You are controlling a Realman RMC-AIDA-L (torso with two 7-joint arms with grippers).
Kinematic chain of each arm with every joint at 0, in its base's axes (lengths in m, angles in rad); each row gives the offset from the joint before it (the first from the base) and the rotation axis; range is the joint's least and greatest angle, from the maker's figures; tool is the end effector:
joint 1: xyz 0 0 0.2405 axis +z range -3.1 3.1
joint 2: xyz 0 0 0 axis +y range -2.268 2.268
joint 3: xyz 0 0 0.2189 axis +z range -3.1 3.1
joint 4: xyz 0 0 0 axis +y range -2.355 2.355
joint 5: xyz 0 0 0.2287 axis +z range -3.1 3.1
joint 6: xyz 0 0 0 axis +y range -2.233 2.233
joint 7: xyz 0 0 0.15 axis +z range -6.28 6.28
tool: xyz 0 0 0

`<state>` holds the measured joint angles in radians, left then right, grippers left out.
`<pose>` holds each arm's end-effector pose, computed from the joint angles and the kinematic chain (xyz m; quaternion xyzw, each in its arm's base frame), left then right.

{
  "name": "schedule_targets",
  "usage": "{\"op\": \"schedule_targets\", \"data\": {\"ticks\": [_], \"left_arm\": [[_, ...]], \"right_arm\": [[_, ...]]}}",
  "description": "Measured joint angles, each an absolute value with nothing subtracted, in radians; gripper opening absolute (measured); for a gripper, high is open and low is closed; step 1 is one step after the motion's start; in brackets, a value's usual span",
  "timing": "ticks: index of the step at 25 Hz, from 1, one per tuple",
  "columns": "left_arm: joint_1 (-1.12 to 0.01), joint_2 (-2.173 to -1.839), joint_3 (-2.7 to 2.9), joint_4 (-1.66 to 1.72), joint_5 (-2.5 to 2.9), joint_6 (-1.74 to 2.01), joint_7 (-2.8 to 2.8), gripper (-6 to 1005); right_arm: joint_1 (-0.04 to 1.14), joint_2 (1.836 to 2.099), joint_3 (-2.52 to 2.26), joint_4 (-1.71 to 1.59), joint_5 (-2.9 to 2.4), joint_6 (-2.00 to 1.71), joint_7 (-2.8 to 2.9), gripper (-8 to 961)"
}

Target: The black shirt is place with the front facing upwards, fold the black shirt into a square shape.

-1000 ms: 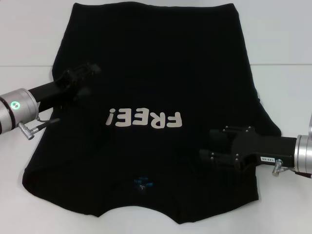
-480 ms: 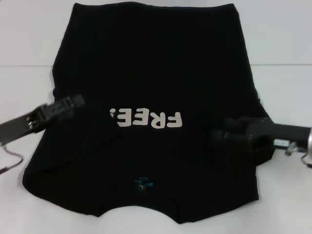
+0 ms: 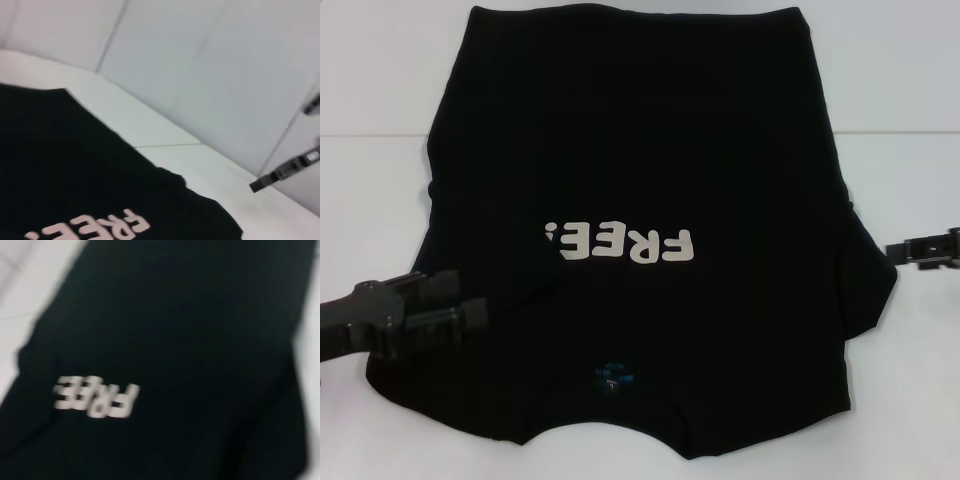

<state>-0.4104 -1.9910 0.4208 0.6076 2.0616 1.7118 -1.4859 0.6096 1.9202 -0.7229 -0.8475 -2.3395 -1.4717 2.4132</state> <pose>-0.3026 0.2892 0.0674 -0.8786 -0.3388 -0.2947 0.1626 0.2676 0.3769 0.0973 -0.7944 0.5713 0.0874 0.1868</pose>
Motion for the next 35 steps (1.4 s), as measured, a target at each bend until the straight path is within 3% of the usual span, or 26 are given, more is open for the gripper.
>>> {"op": "schedule_targets", "data": {"ticks": [9,19,35], "left_arm": [[-0.405,-2.001,0.424,0.607,2.073,1.733,-1.407,847],[-0.403,-2.005,0.424,0.612,2.074,1.734,-1.402,846],[-0.408,-2.005,0.423,0.612,2.074,1.731,-1.404,847]], "right_arm": [[0.742,1.944,-0.672,-0.845,-2.675,-1.494,2.616,648],[0.786,1.933,-0.682,-0.674,-2.688,-1.327,2.622,647],[0.818,1.955,-0.710,-0.585,-2.691,-1.272,2.623,645]]}}
